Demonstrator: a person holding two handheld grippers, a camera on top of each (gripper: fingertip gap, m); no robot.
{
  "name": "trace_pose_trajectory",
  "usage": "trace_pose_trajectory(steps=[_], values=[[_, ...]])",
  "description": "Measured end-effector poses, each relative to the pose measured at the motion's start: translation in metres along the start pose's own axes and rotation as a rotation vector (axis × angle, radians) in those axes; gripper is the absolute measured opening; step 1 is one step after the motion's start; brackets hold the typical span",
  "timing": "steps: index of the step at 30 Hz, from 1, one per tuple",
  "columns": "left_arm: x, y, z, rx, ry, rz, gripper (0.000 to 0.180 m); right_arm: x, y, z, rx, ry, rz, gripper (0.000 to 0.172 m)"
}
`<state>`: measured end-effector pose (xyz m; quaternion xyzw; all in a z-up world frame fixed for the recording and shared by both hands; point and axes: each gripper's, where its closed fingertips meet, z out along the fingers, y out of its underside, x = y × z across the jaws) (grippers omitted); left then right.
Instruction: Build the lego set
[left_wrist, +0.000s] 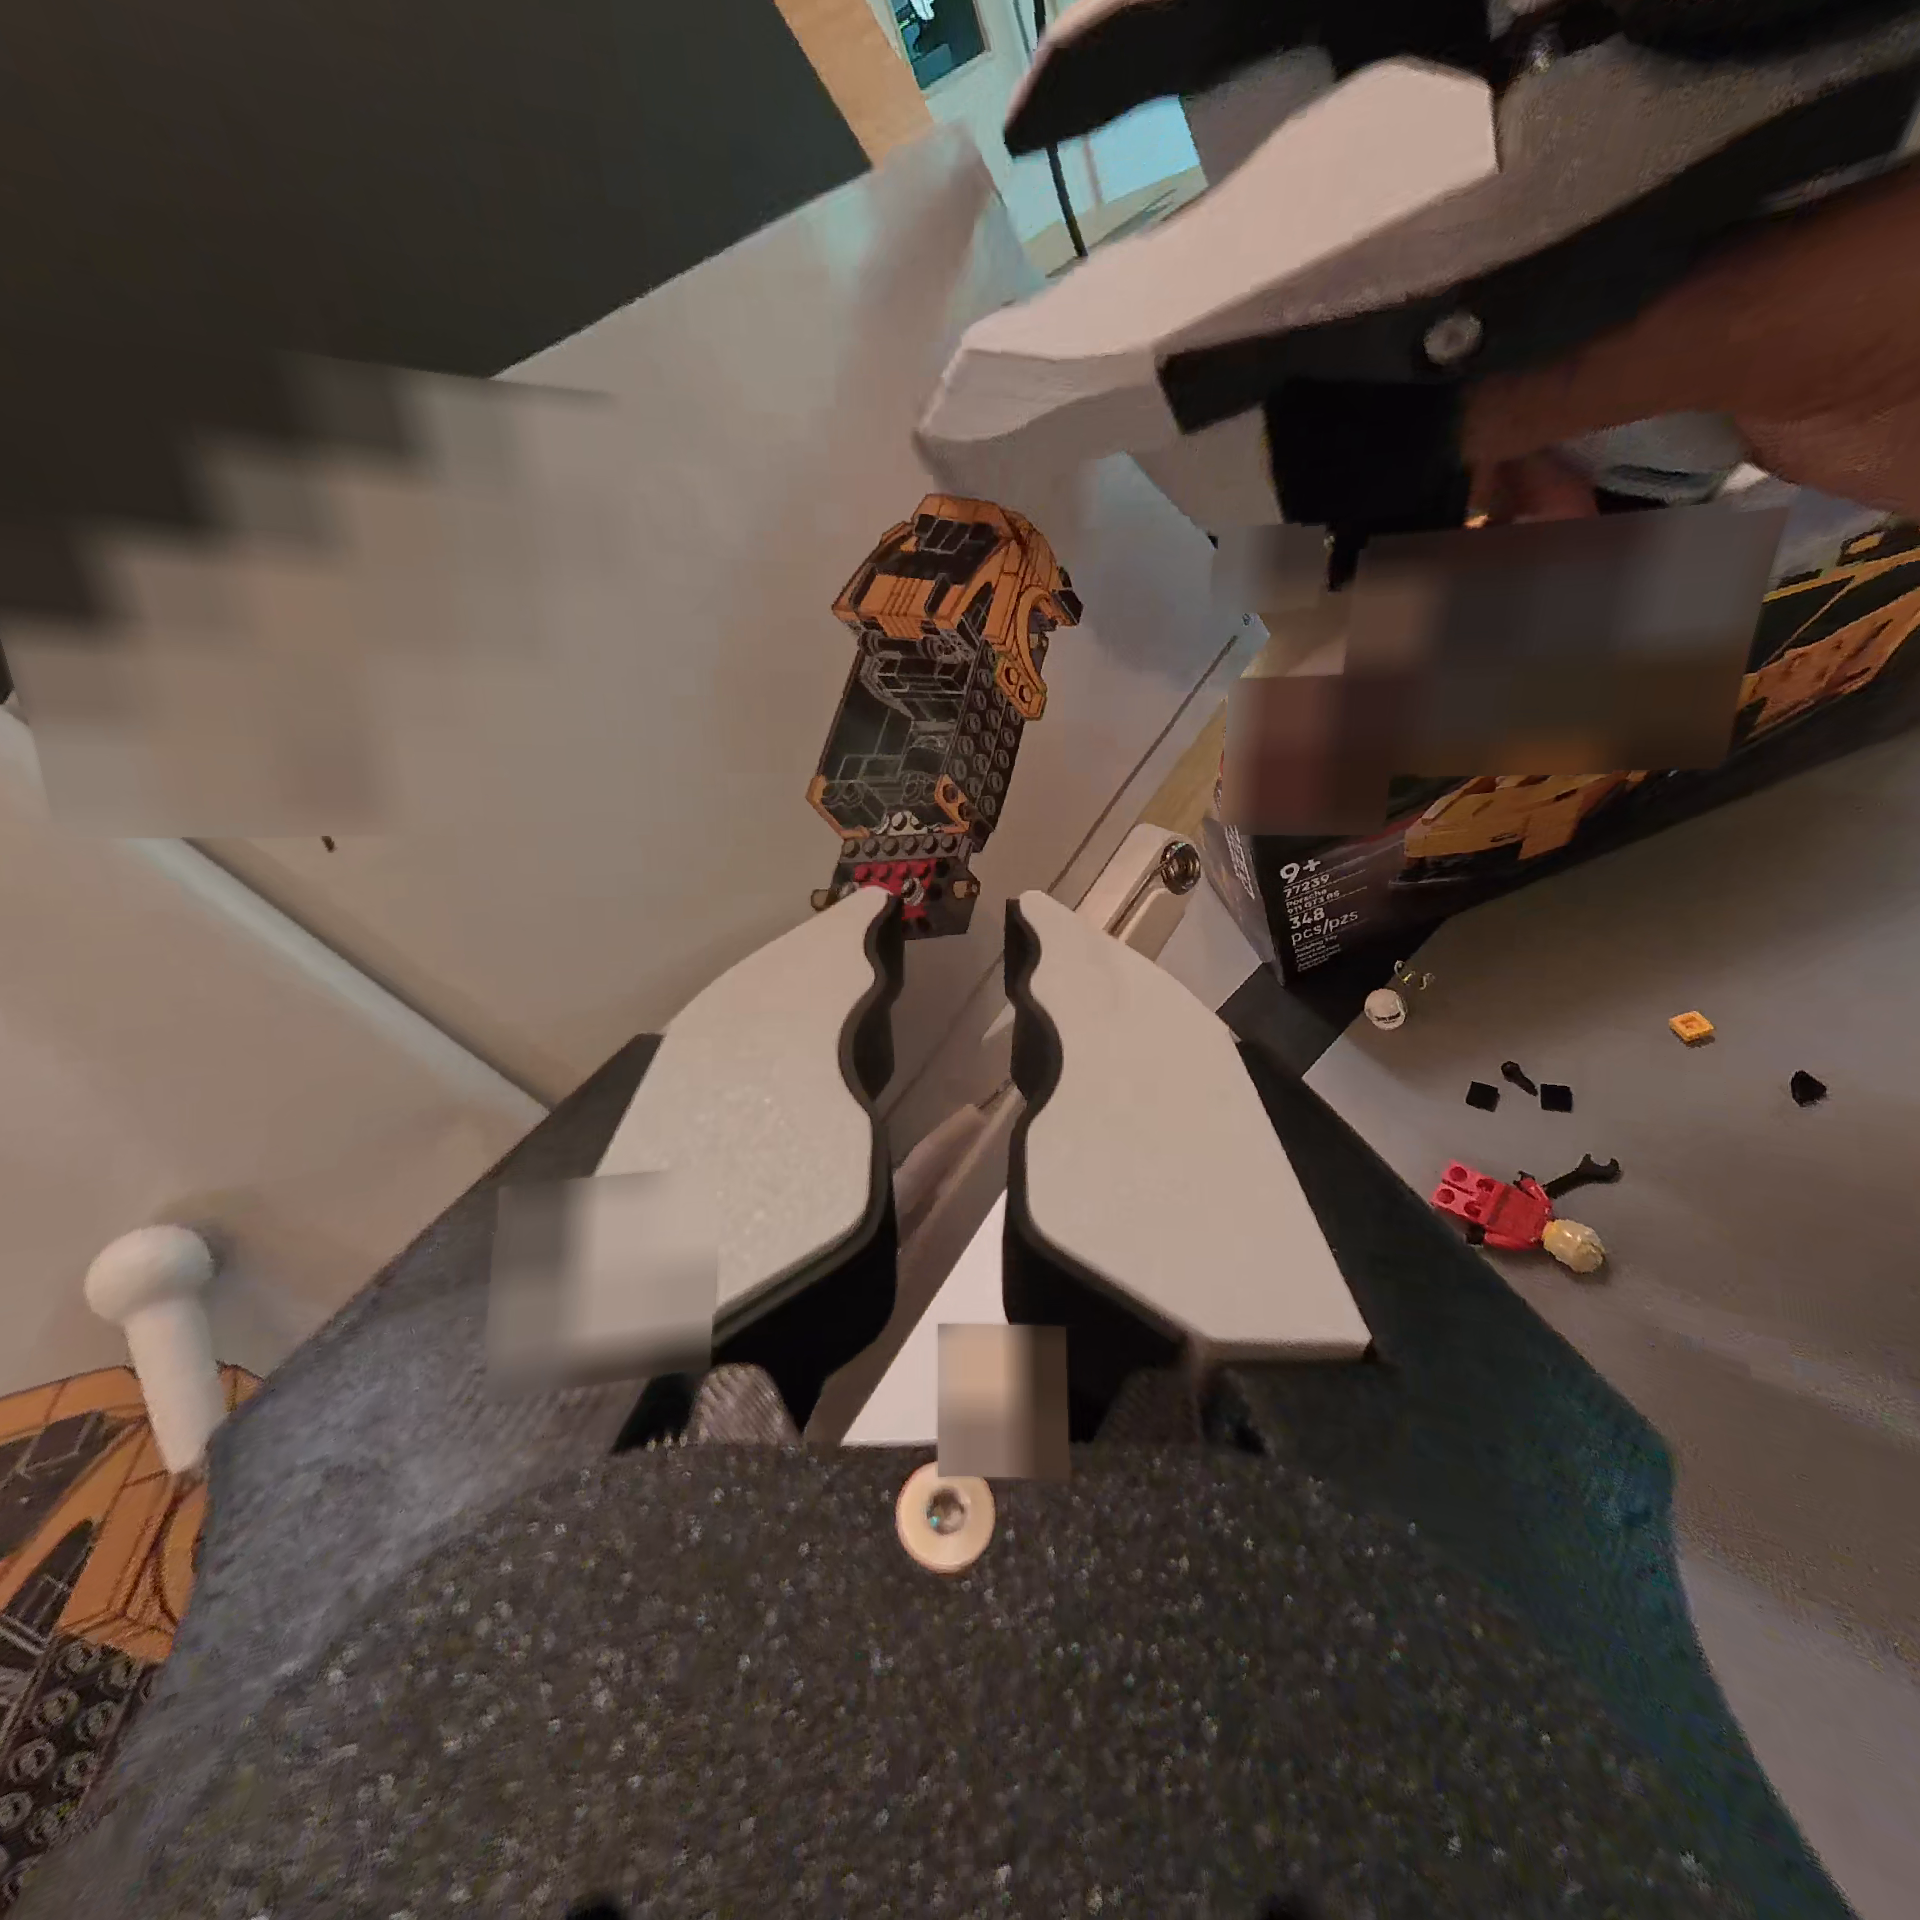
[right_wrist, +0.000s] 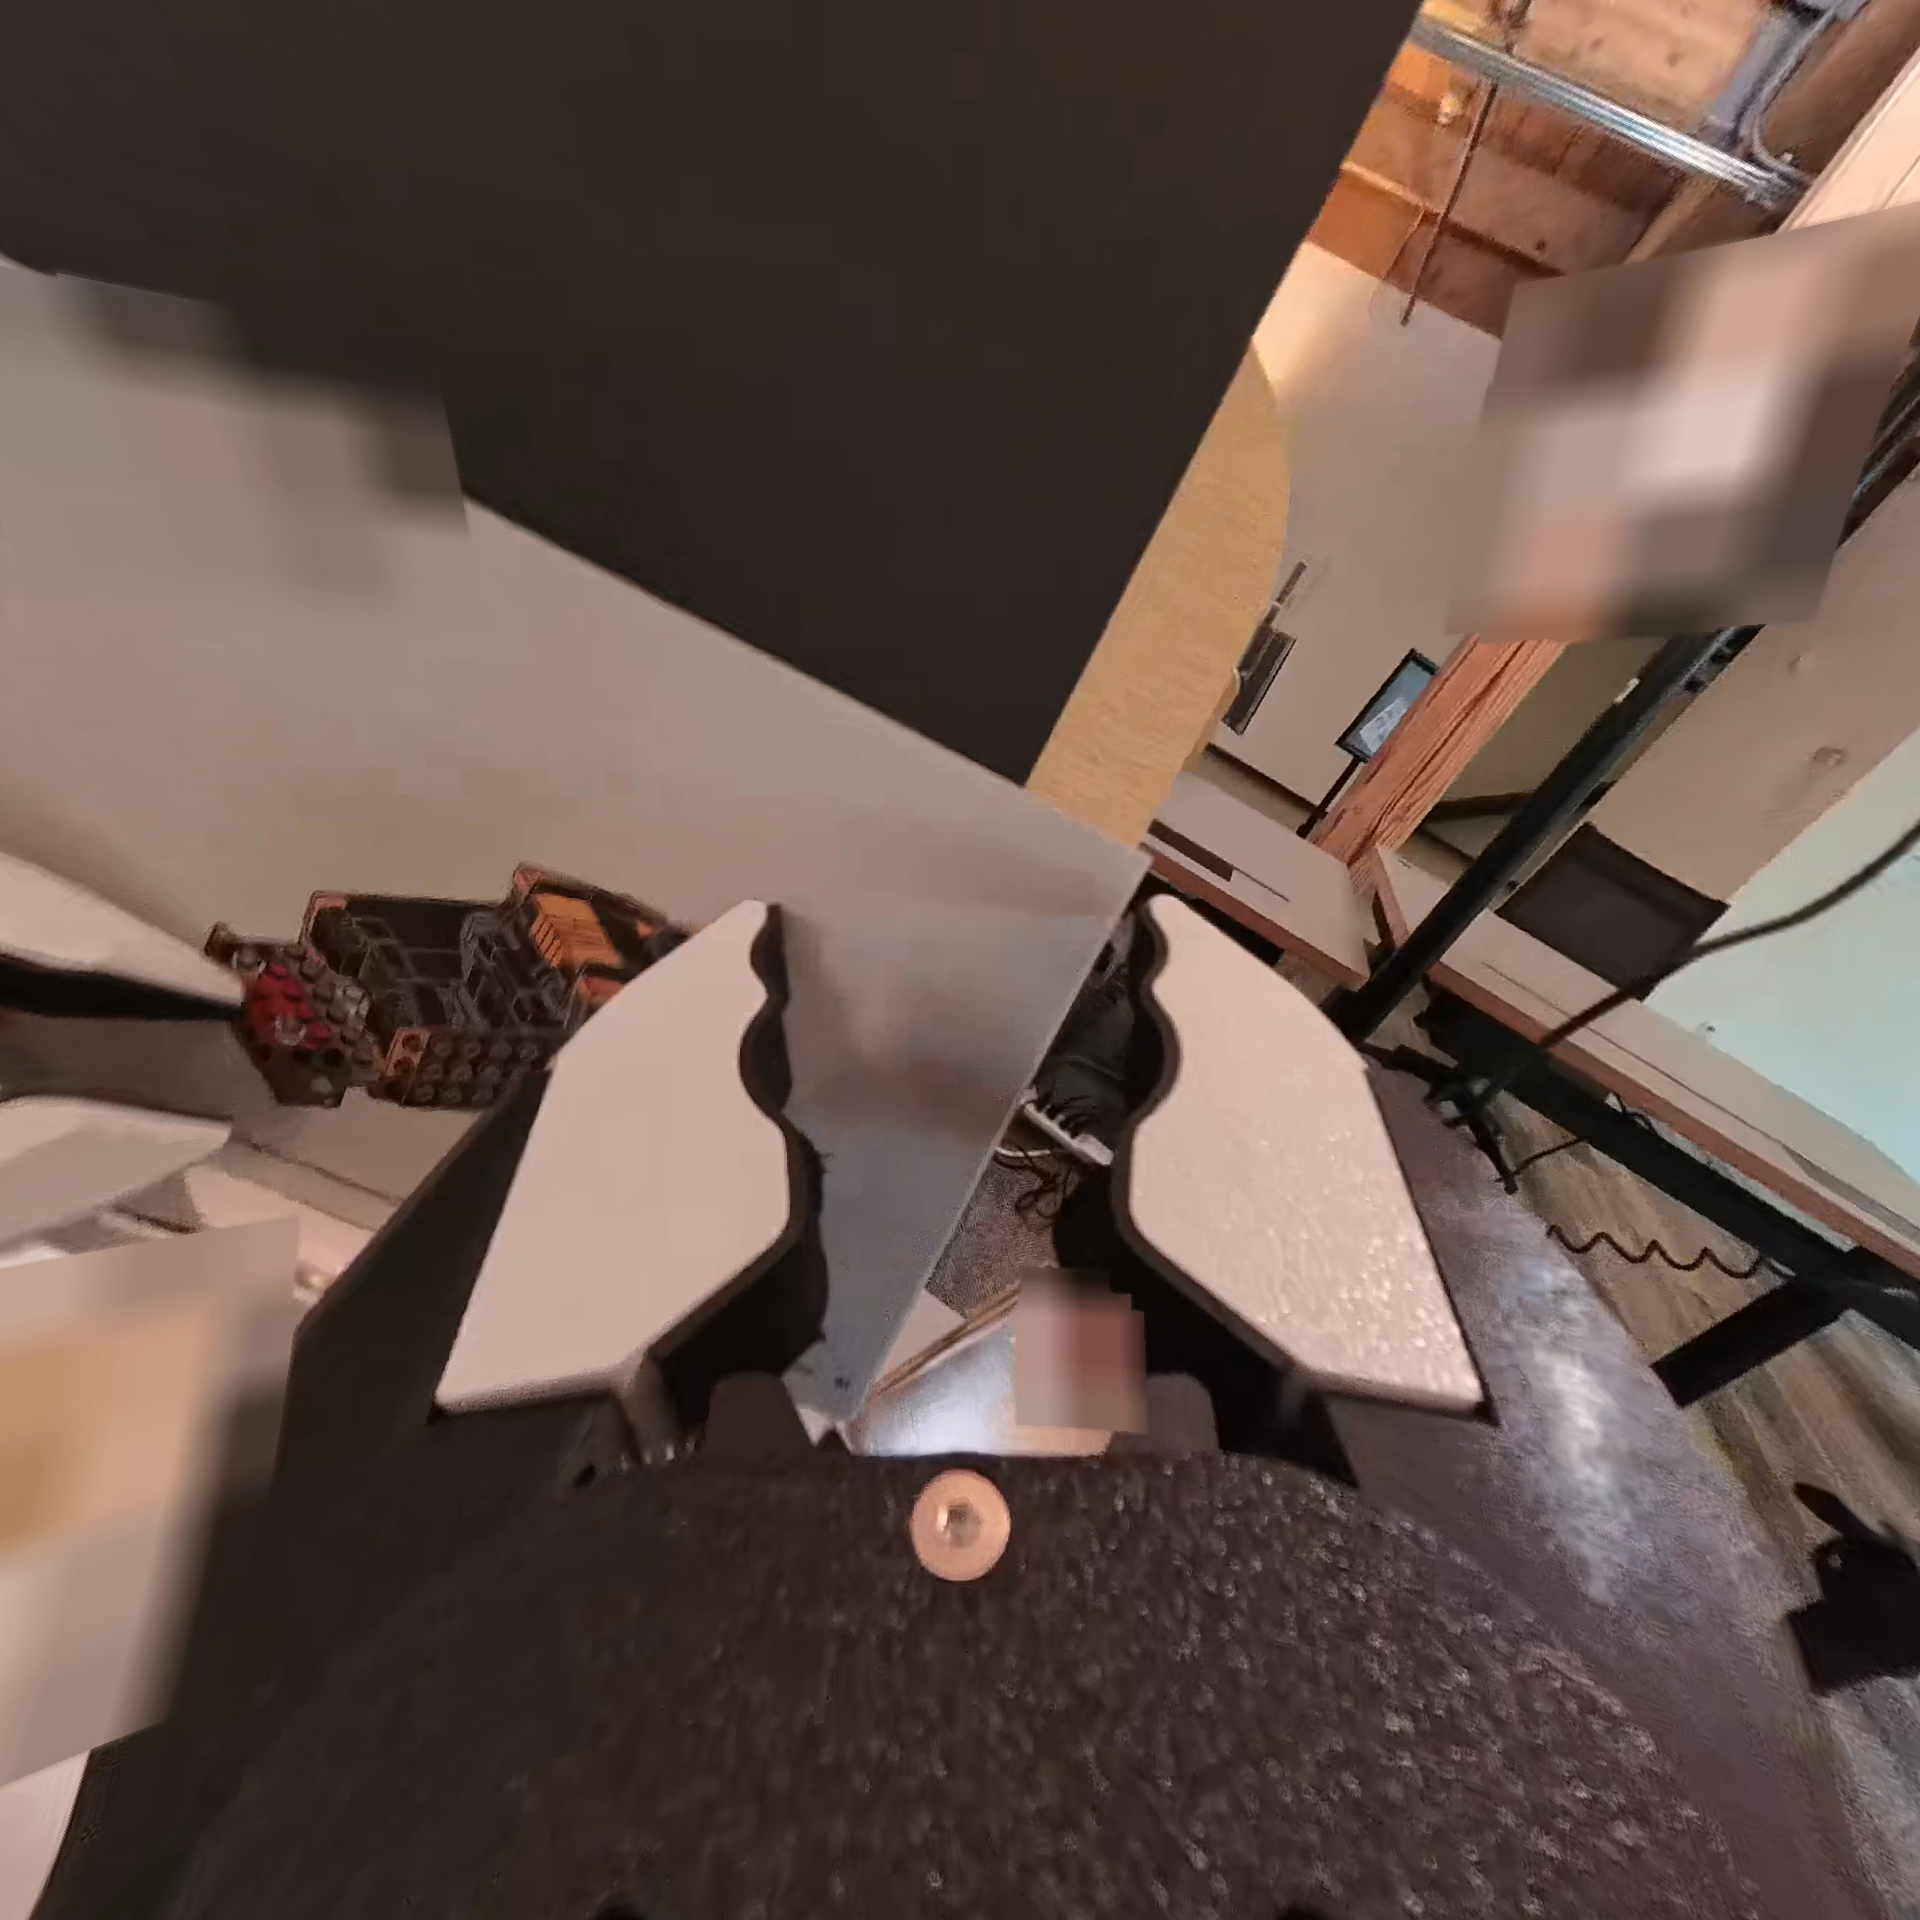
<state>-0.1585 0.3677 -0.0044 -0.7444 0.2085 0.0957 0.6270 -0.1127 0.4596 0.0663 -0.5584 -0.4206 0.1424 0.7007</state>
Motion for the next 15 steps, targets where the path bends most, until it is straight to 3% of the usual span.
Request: trace_pose_trajectory(steps=[2, 7, 11, 15], values=[[0.001, 0.002, -0.002, -0.004, 0.003, 0.009, 0.018, 0.008, -0.008, 0.002, 0.042, 0.018, 0.041, 0.068], [0.001, 0.002, -0.005, 0.003, 0.012, 0.007, 0.017, 0.004, -0.009, 0.006, 0.038, 0.001, 0.018, 0.06], [0.003, 0.0, -0.007, 0.011, 0.011, 0.005, 0.017, 0.015, -0.007, 0.002, 0.038, 0.087, -0.004, 0.032], [0.005, 0.0, -0.008, 0.011, 0.01, 0.012, 0.018, 0.021, -0.007, -0.004, 0.047, 0.142, -0.039, 0.018]])
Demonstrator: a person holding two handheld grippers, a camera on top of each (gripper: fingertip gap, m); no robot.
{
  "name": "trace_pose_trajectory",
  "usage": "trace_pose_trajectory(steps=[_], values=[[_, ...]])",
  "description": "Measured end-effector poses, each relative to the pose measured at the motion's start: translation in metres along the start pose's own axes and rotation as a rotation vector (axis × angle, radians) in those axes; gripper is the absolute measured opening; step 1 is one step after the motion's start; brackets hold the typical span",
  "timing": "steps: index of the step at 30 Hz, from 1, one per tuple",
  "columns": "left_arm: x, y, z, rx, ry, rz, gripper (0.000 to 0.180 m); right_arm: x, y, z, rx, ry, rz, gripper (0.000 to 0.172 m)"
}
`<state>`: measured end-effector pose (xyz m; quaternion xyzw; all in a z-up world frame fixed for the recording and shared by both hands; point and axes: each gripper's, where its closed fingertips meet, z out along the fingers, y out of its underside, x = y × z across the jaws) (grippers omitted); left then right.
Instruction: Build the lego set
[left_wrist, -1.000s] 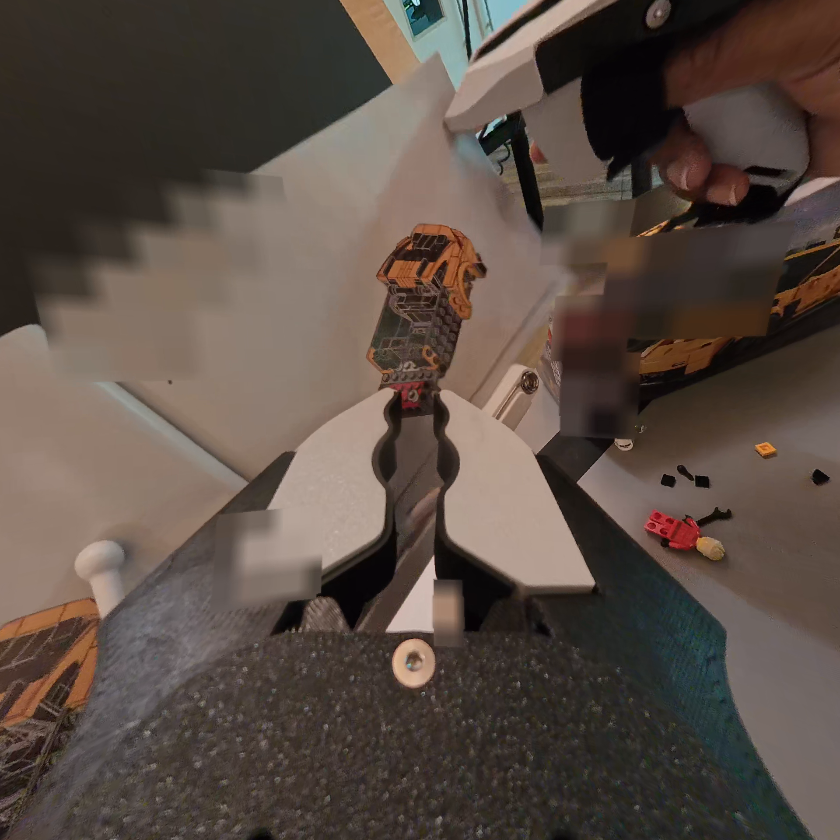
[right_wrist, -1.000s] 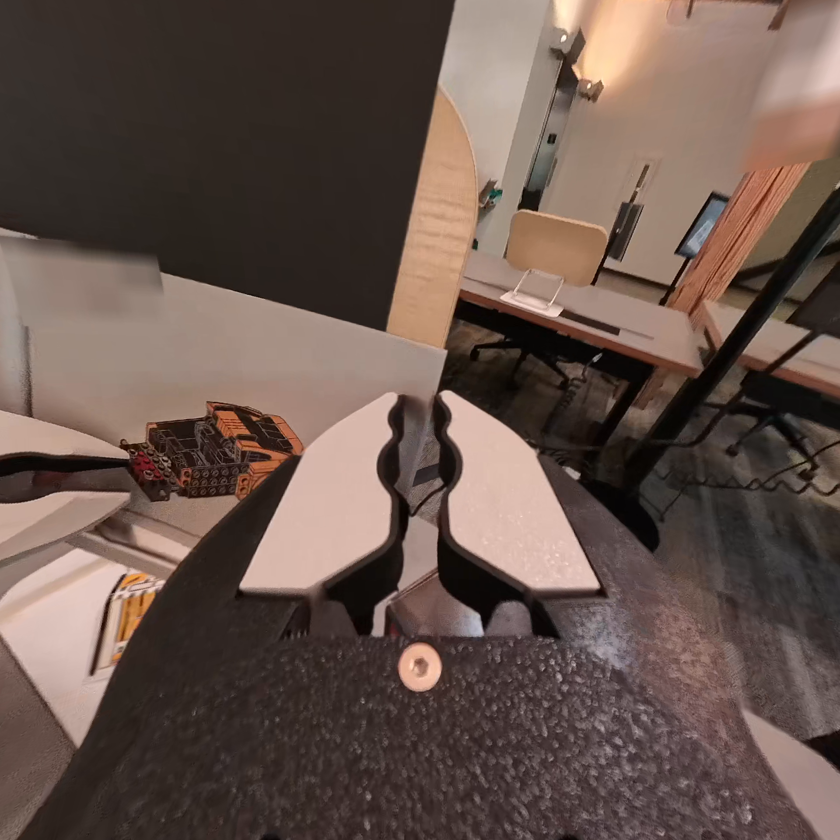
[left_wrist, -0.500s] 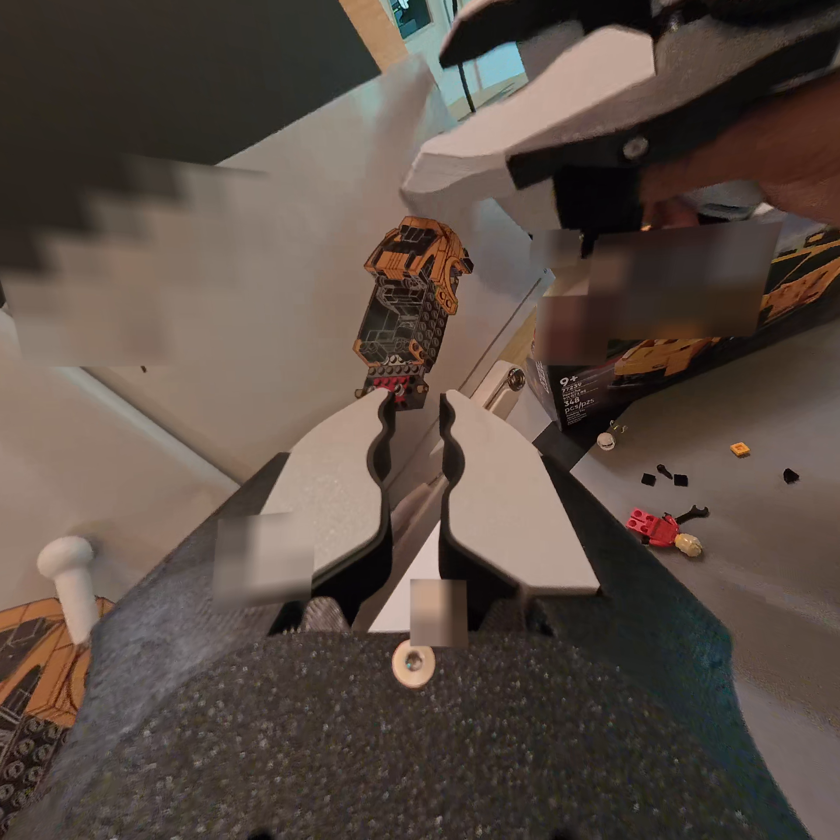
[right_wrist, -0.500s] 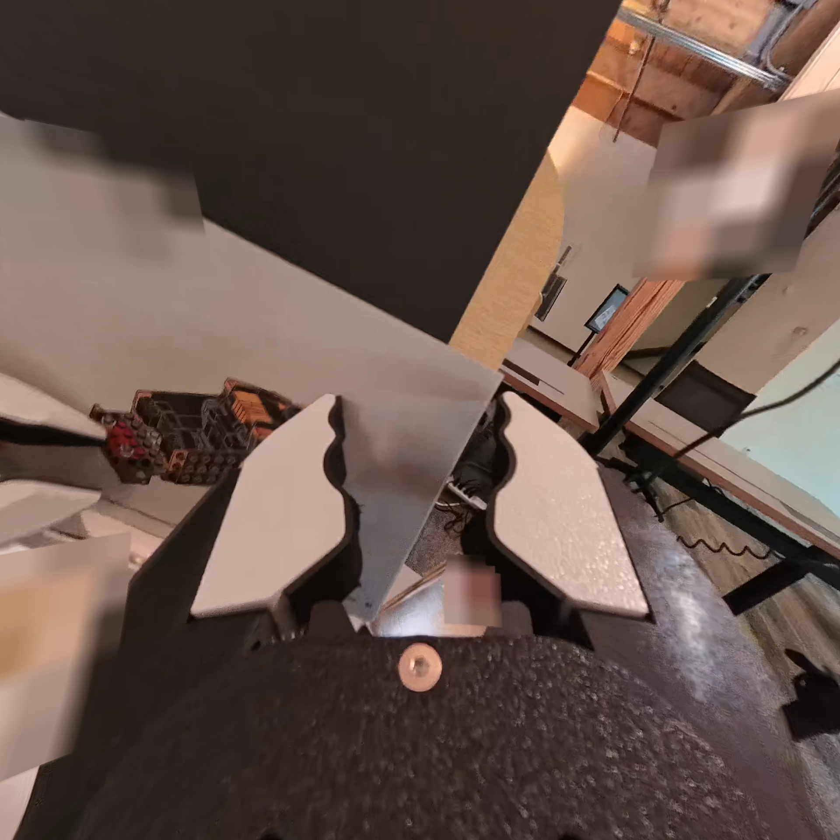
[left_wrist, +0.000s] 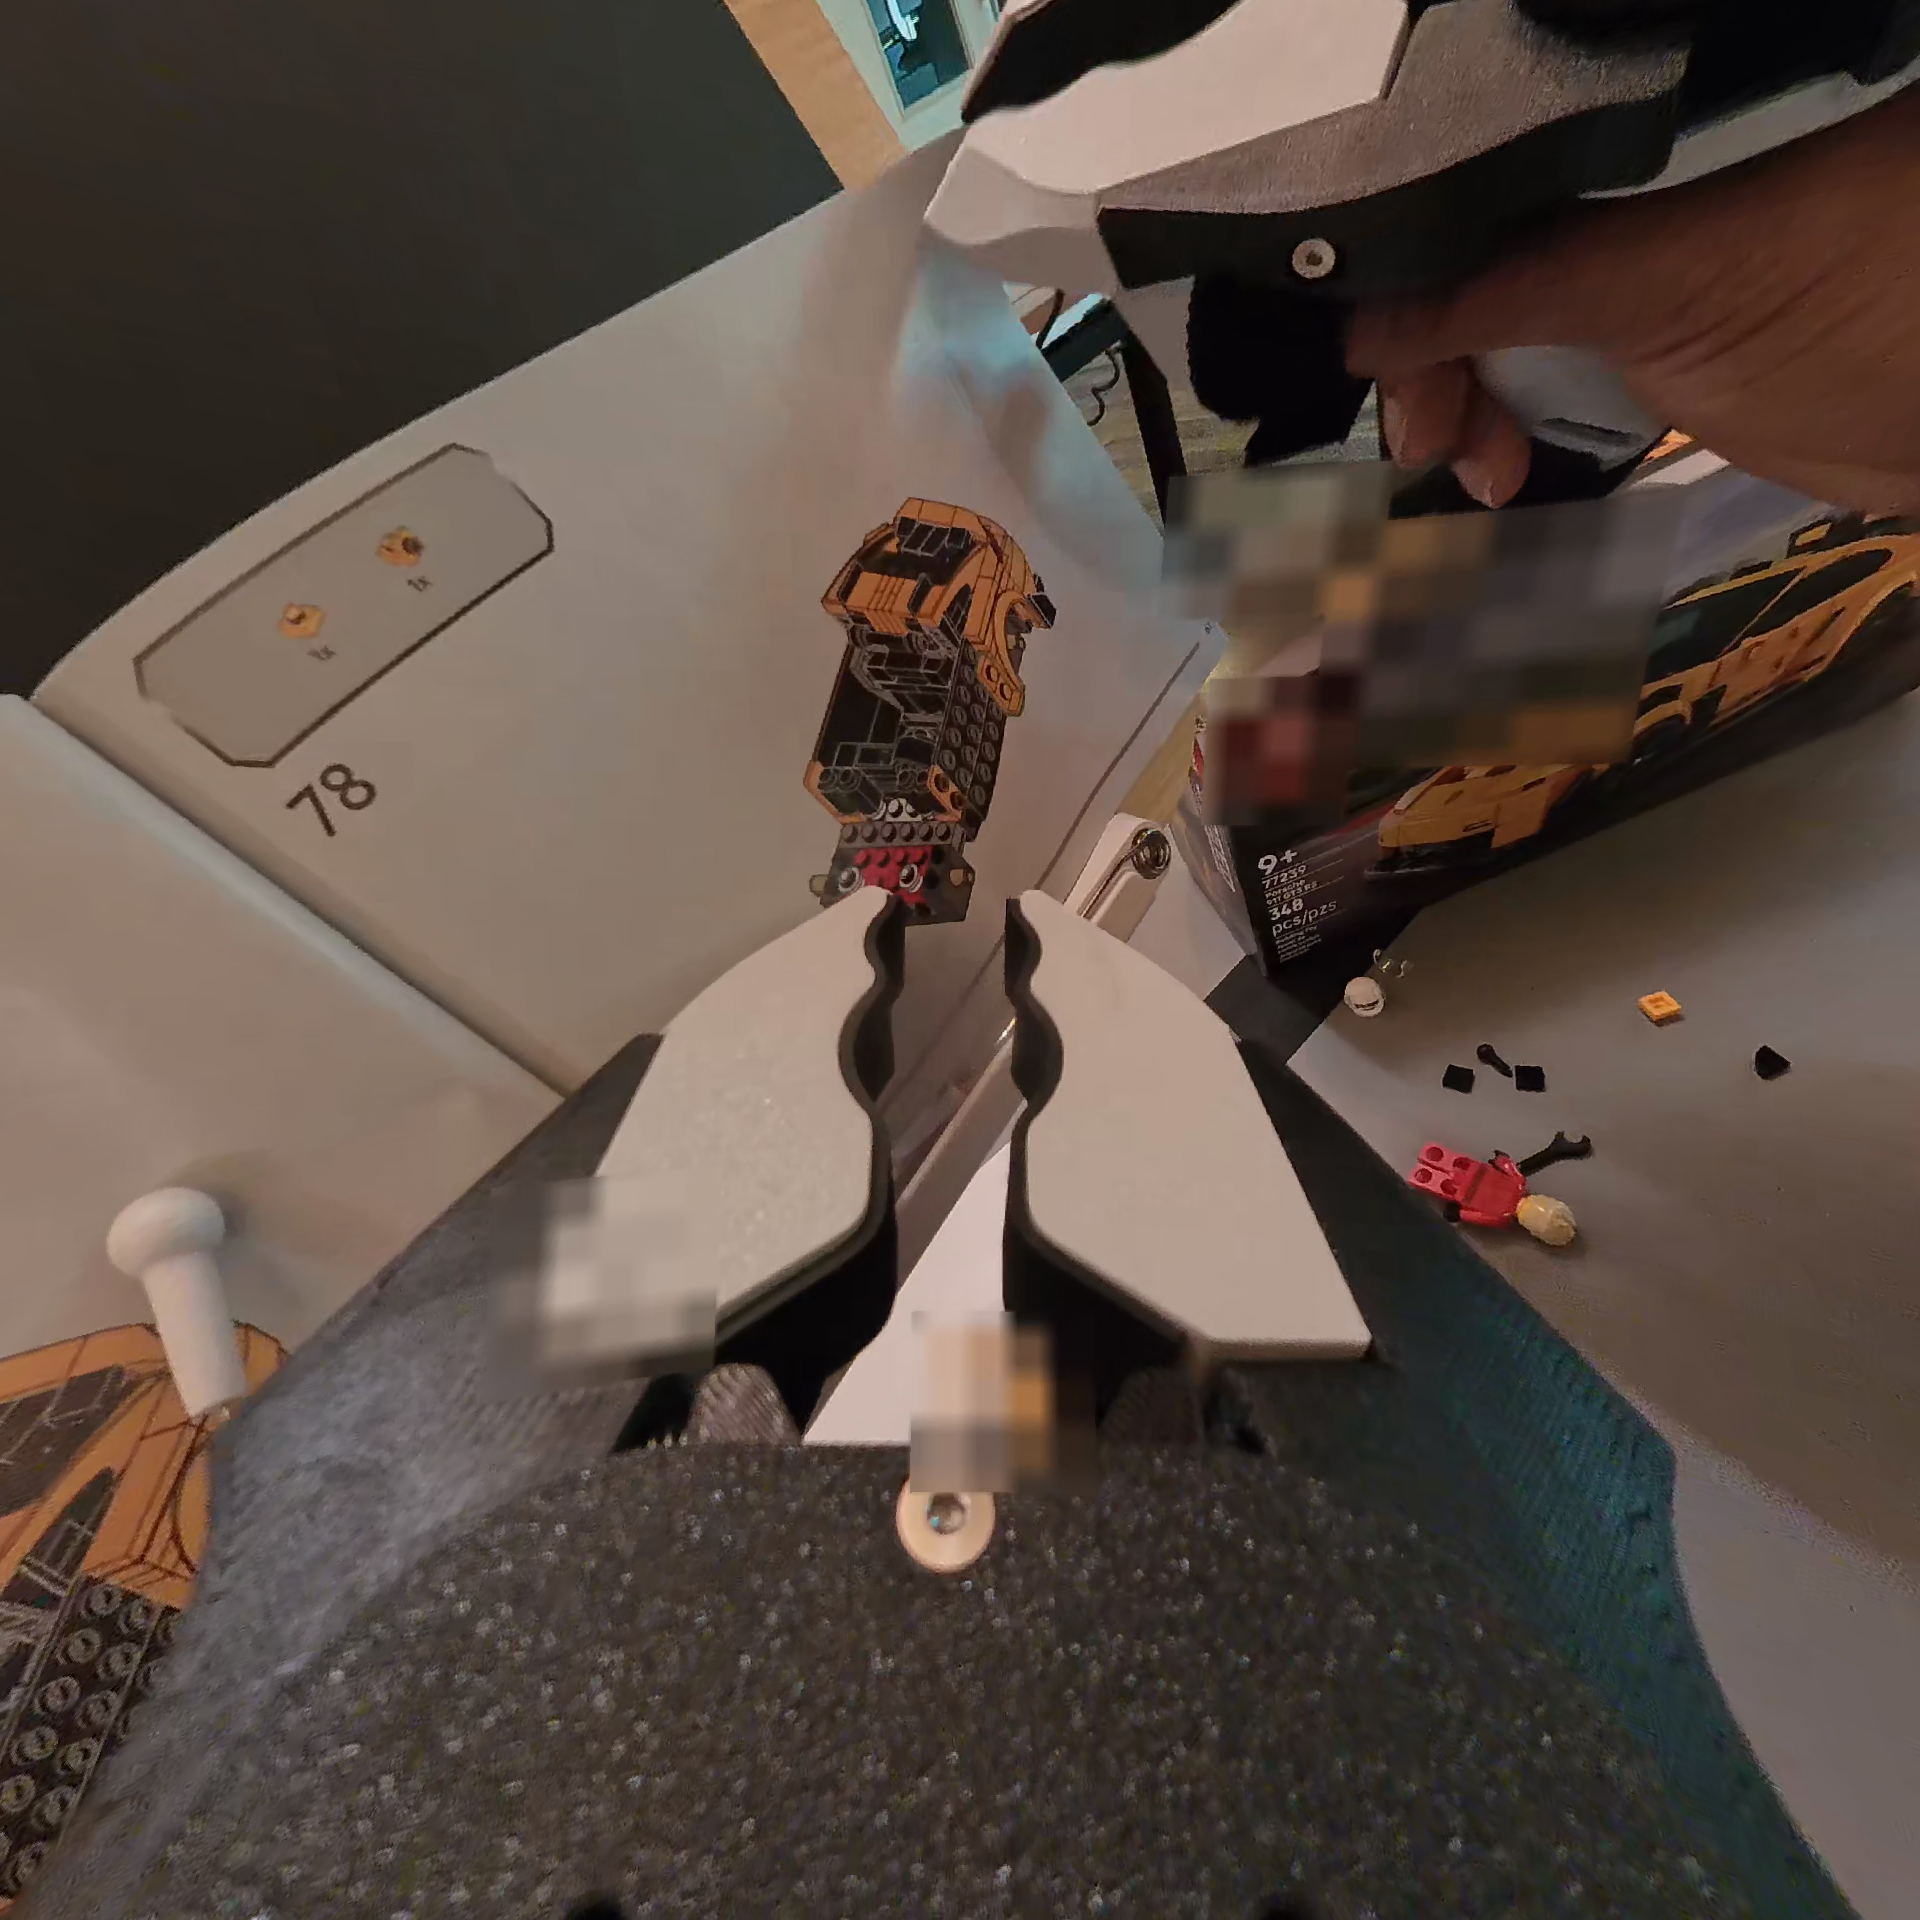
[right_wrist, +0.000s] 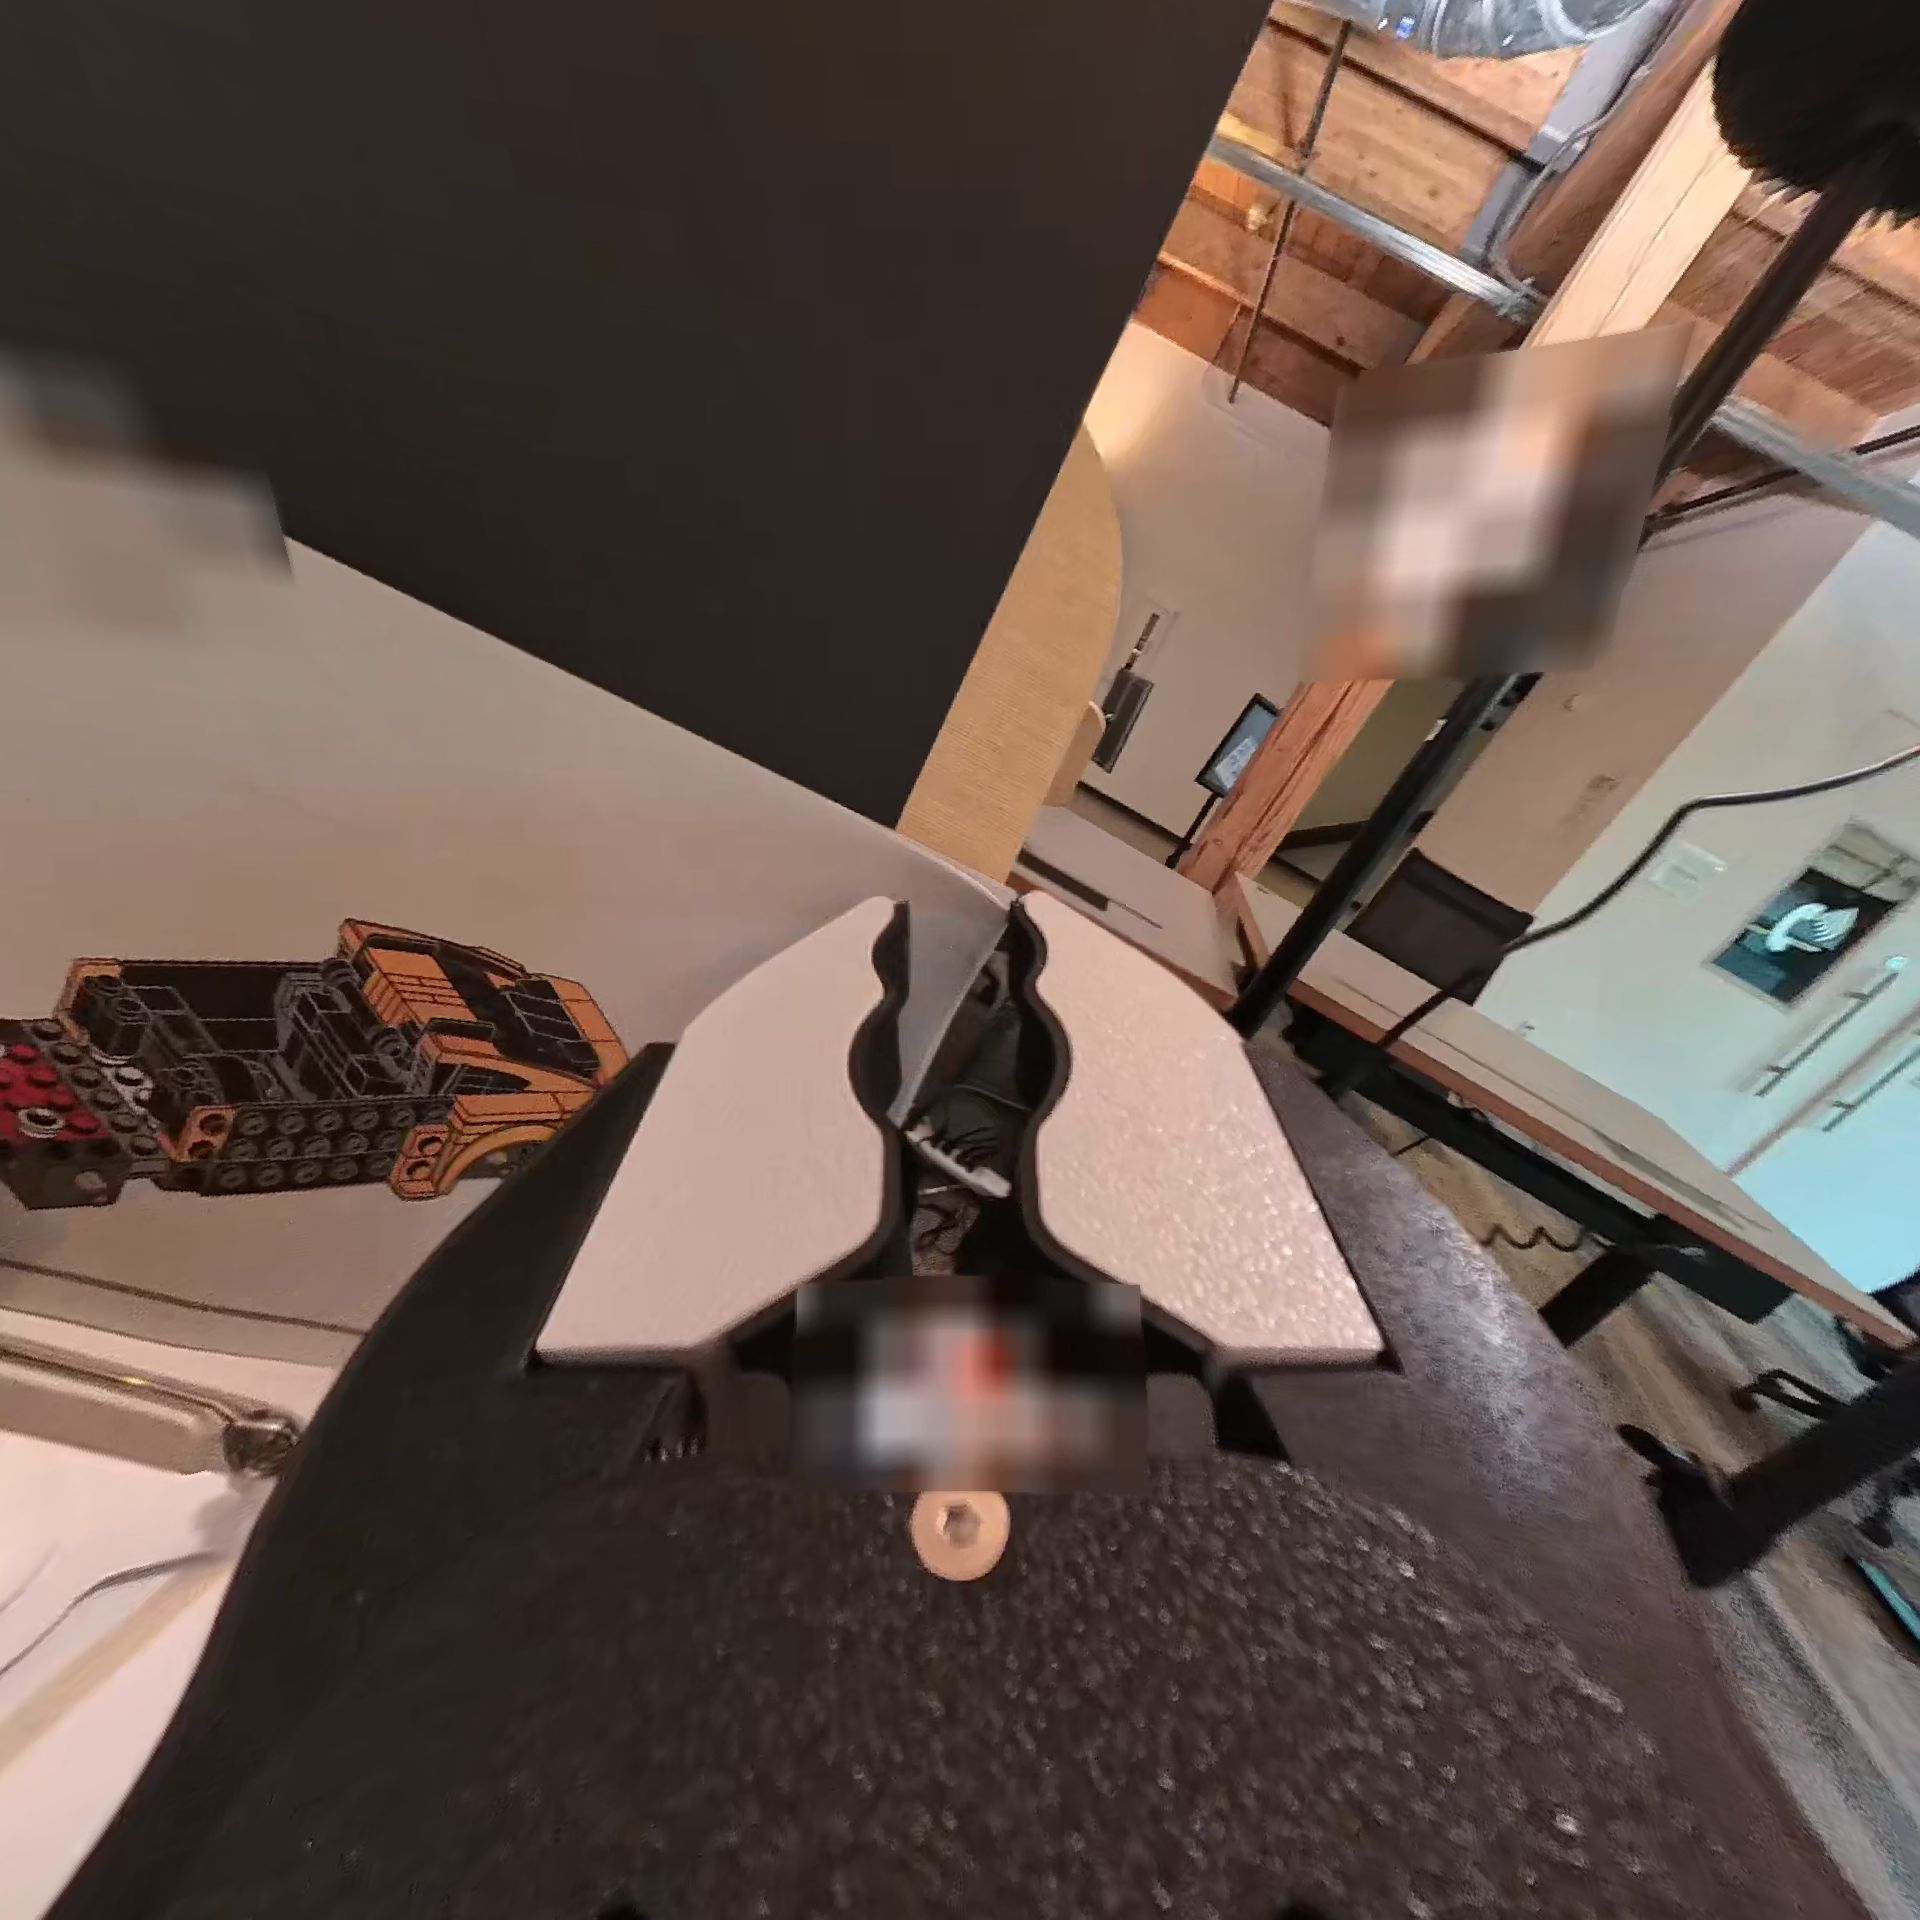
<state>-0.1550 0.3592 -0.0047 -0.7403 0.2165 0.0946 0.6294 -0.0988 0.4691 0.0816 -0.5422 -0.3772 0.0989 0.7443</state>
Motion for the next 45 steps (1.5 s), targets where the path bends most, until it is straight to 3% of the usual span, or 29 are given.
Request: trace_pose_trajectory(steps=[5, 11, 14, 17, 19, 20, 22, 26, 31, 33, 41, 45], values=[[0.001, 0.0, 0.0, 0.0, 0.003, -0.006, 0.019, 0.002, -0.003, -0.009, 0.034, 0.058, -0.057, 0.001], [0.0, 0.001, -0.002, 0.0, 0.002, -0.007, 0.019, -0.003, -0.006, -0.023, 0.084, 0.075, -0.107, 0.001], [-0.001, 0.002, -0.004, 0.002, 0.001, -0.013, 0.019, 0.0, -0.008, -0.034, 0.113, 0.13, -0.124, 0.019], [-0.002, 0.001, -0.007, 0.01, 0.003, -0.023, 0.019, -0.016, -0.011, -0.038, 0.133, 0.074, -0.116, 0.036], [-0.002, 0.0, -0.01, 0.016, 0.001, -0.029, 0.019, -0.031, -0.002, -0.025, 0.062, -0.005, -0.105, 0.05], [-0.003, 0.0, -0.012, 0.019, -0.005, -0.03, 0.019, -0.035, 0.005, -0.016, 0.005, -0.043, -0.065, 0.065], [-0.007, 0.002, -0.018, 0.02, -0.028, -0.03, 0.019, -0.036, 0.014, -0.002, -0.079, -0.108, 0.063, 0.079], [-0.022, 0.012, -0.035, 0.028, -0.094, -0.07, 0.017, -0.033, 0.012, 0.003, -0.088, -0.152, 0.083, 0.09], [-0.03, 0.027, -0.042, 0.038, -0.088, -0.162, 0.018, -0.05, -0.01, -0.003, -0.048, -0.218, -0.008, 0.087], [-0.031, 0.026, -0.044, 0.055, -0.09, -0.18, 0.018, -0.06, 0.0, 0.003, -0.131, -0.241, 0.001, 0.089], [-0.03, 0.025, -0.048, 0.086, -0.074, -0.215, 0.018, -0.07, 0.0, 0.004, -0.135, -0.268, -0.009, 0.069], [-0.027, 0.026, -0.048, 0.09, -0.073, -0.205, 0.017, -0.08, 0.002, 0.0, -0.145, -0.312, -0.015, 0.036]])
